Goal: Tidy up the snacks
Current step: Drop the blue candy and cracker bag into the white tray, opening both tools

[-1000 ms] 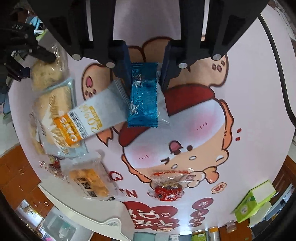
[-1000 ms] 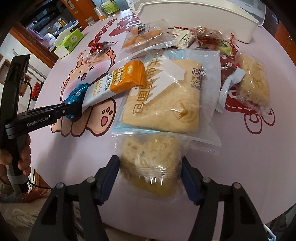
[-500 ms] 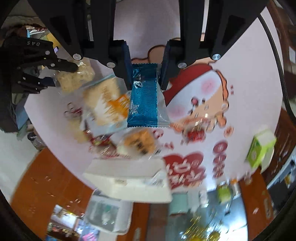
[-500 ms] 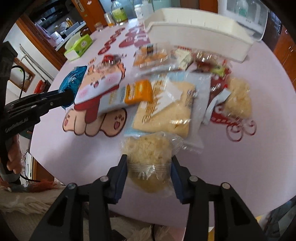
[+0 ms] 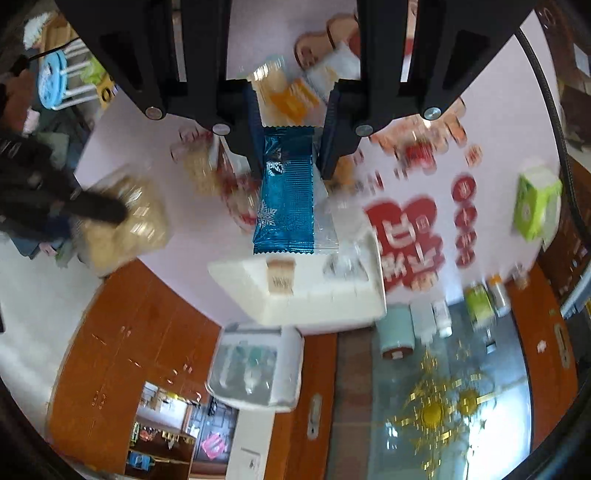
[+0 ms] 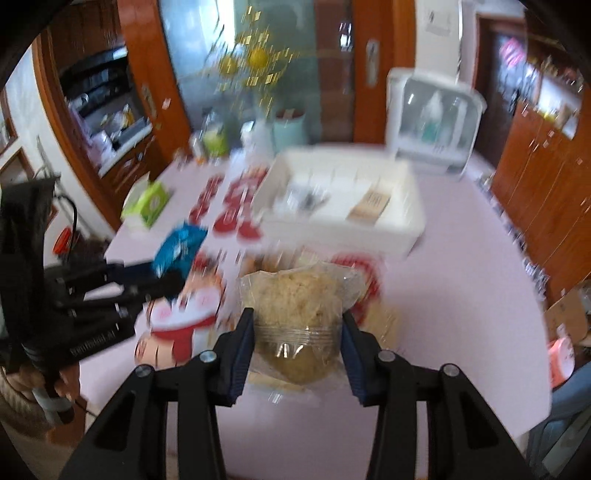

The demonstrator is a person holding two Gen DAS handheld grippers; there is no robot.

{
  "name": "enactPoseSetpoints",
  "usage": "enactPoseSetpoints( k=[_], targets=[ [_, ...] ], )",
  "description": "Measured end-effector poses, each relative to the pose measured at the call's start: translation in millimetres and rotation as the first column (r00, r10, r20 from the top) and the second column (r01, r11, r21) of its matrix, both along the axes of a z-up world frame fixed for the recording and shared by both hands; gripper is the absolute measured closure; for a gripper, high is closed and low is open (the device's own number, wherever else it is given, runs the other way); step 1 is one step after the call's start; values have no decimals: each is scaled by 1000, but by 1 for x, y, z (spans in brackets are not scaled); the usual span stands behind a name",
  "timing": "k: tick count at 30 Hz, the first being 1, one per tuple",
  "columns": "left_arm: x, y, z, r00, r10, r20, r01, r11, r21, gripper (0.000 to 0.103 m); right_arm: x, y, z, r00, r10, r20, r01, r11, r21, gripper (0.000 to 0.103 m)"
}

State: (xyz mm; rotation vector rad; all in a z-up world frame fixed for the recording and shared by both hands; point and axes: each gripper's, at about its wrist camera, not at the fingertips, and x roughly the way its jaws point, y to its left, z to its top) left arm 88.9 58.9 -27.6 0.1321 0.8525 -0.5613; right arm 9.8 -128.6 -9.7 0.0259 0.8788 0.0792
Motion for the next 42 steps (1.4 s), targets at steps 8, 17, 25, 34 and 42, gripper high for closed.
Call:
enactPoseSetpoints(
  k=[8,17,25,34,42],
  targets=[
    [76,-33,50,986,131,105,-131,991,-15,75,64,-40,75,973,-49,224,58,998,-35,59],
    [163,-78,50,942,314,117,-315,949,-7,75,167,-97,73,953,-111,283,112,994,14,59],
    [212,-116,14,919,385,81,-389,920,37,75,238,-127,7,977,-105,186,96,994,58,59],
    [231,-148,-32,912,410,31,-411,906,99,45,269,-143,-49,993,-82,85,76,994,74,56],
    [217,-129,-46,883,467,-44,-463,882,85,1,267,-139,-78,999,-24,25,23,998,57,15]
  ],
)
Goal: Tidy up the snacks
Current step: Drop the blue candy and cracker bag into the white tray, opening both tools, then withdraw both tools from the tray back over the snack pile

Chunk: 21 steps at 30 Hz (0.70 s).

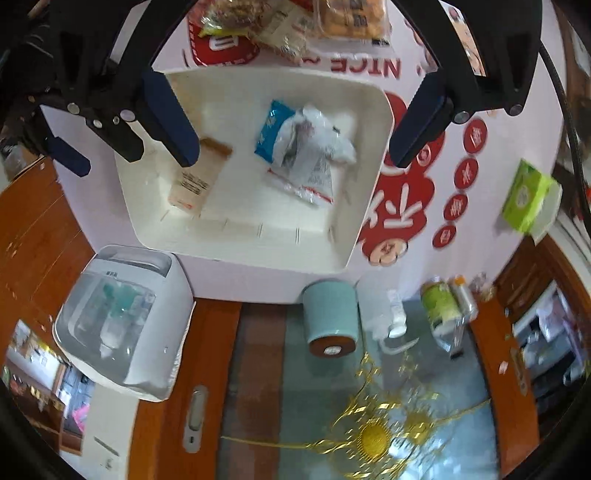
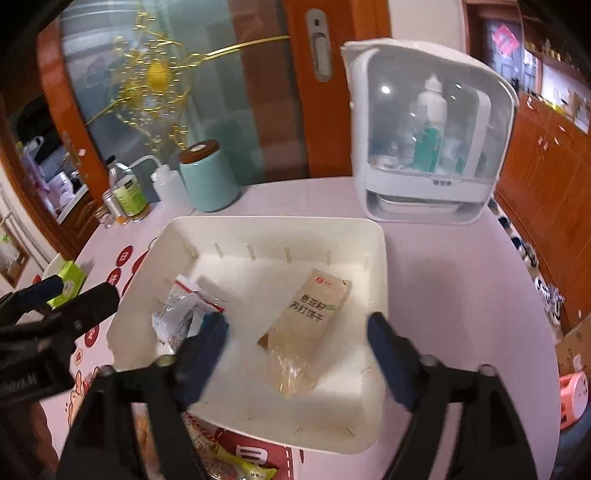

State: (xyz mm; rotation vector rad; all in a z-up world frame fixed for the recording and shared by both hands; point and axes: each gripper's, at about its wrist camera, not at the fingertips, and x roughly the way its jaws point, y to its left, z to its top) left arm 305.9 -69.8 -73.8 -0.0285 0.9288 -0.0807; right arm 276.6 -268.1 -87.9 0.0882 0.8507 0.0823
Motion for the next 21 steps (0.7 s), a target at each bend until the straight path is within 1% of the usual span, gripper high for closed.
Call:
enactPoseSetpoints(
  k=[2,4,8,12,17,19,21],
  targets=[
    [-5,8,0,999,13,-35,-14,999,-37,1,-6,1,2,1000,7,10,-7,1000,8,11],
    [-12,13,2,999,17,-43,-19,999,-46,1,-10,0,4,1000,1,8,-1,1000,12,11],
    [-33,20,16,1000,15,2,-15,999,-32,1,-21,-2,11,1000,-14,-8,14,998,54,11],
    [-54,30,32,1000,3,30,-1,998,-69,1,-39,4,24,1000,-31,-1,31,998,54,11],
    [-80,44,51,999,-8,47,13,995,-100,1,-62,13,40,999,-50,10,49,997,63,11],
    [-93,50,61,998,-22,60,28,995,-93,1,-73,18,47,998,-59,17,58,996,61,11],
    [-106,54,70,996,-39,79,45,997,-69,1,-83,23,54,997,-68,22,66,996,64,11]
  ],
)
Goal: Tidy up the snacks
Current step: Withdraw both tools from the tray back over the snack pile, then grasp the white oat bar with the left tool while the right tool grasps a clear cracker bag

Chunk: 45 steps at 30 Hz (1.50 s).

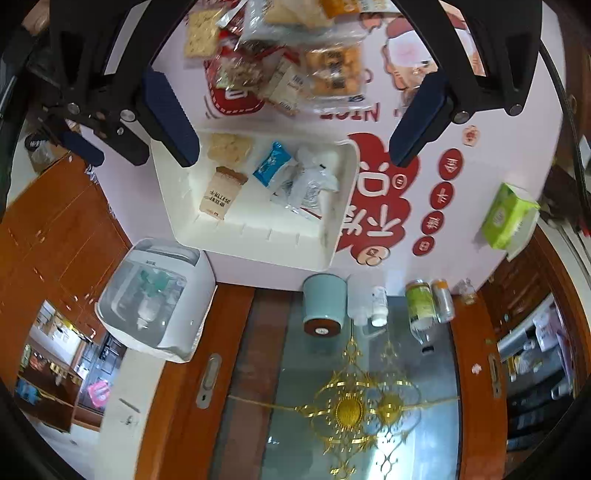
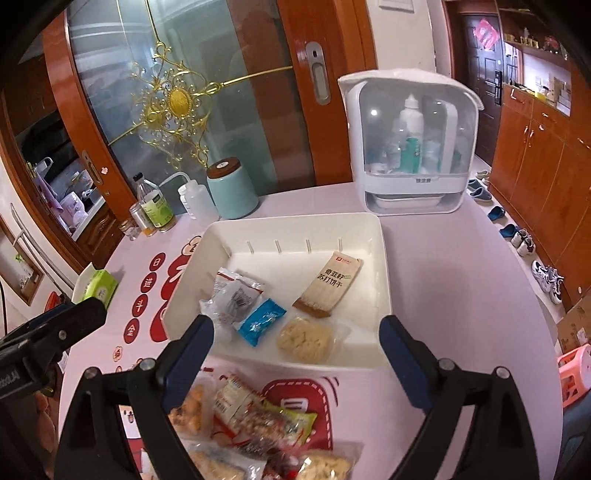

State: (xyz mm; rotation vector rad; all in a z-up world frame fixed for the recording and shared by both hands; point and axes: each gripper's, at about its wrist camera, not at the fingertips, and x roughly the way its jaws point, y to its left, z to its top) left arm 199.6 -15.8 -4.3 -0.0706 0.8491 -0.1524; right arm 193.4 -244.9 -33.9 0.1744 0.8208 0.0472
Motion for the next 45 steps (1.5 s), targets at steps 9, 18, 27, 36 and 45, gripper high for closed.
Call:
enactPoseSetpoints(
  k=[9,18,27,36,45],
  targets=[
    [-66,21,33,995,-52,80,45,995,89,1,-52,27,27,999,-3,35,3,1000,-17,11],
    [-119,48,32,994,-64,86,55,994,95,1,-106,55,36,998,14,62,-12,1000,-22,11],
    [-134,62,6,996,-65,54,57,989,138,1,-145,75,20,999,22,41,-20,998,-52,11],
    [-132,96,-73,987,-75,-144,97,984,151,1,-162,83,-27,995,68,-74,-74,994,-85,11],
    [-154,86,-154,944,-208,-256,278,919,280,1,-171,72,-84,973,94,-211,-106,993,-46,20]
  ],
)
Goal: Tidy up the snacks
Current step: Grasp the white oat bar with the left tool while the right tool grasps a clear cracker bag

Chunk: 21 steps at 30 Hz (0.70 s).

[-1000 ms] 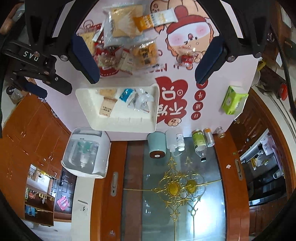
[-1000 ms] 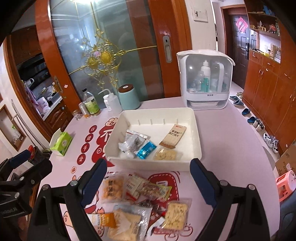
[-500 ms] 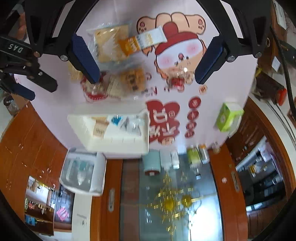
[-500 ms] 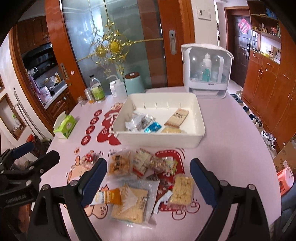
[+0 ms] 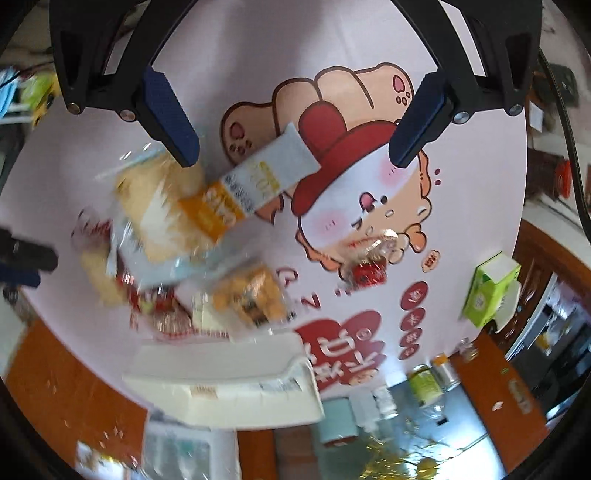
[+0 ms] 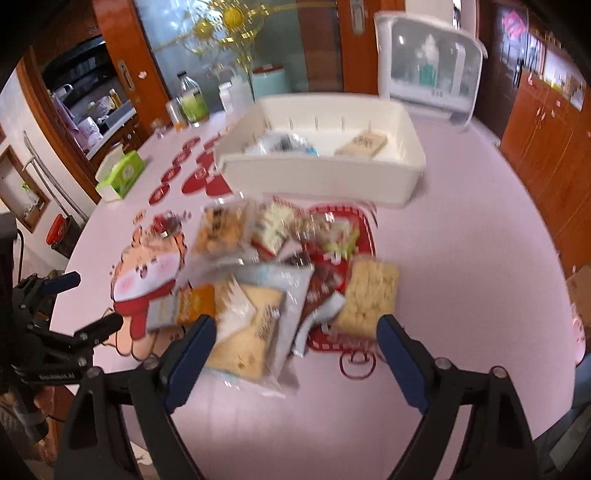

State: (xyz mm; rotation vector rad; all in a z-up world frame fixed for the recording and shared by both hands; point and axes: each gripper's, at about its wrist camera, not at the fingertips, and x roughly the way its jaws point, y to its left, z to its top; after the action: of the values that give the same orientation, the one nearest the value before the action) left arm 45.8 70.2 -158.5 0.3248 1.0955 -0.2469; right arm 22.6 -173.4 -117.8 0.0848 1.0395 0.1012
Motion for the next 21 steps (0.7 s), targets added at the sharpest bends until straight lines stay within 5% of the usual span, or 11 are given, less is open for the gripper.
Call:
enactPoseSetpoints(
  k=[14,21],
  targets=[
    [40,-17,-58,998,-17,-64,23,994,104,1,24,-66,-63,977,-167,-134,170,985,11,21],
    [62,-21,-79,990,22,-141,-5,993,117,16,53,-83,-78,965,-199,-172,212,975,63,21]
  ],
)
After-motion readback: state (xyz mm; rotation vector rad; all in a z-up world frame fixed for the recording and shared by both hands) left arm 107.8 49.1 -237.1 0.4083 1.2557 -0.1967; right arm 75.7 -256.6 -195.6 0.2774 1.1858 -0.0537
